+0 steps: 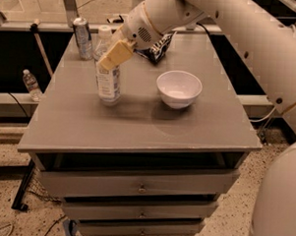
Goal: Pick blue plastic bottle from white bowl and place on counter
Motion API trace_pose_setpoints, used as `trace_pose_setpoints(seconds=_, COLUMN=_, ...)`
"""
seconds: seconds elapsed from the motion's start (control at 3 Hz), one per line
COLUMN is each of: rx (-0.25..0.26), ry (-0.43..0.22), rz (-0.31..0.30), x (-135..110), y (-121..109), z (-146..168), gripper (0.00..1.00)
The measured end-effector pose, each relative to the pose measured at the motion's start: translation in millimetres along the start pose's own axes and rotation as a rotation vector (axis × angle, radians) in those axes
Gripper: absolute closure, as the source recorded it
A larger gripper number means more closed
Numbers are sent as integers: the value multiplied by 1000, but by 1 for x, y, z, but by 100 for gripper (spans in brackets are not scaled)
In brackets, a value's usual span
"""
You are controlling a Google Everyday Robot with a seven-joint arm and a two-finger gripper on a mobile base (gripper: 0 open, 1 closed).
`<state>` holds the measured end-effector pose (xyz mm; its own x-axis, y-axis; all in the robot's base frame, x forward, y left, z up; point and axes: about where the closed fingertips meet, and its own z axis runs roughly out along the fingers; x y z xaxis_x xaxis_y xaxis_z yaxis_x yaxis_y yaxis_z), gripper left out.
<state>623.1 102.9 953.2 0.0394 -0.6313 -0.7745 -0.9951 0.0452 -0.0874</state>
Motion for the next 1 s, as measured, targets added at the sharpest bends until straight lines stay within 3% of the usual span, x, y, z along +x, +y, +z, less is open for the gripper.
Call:
trace_pose_setpoints(seconds=0.67, rx=-50, ry=31, rz=-17, x=0, y=8, z=18, gripper=100)
trace_pose_setpoints(seconds=1.0, rx=-53, ry=31, rz=-17, x=-1, y=8, z=20, gripper=82)
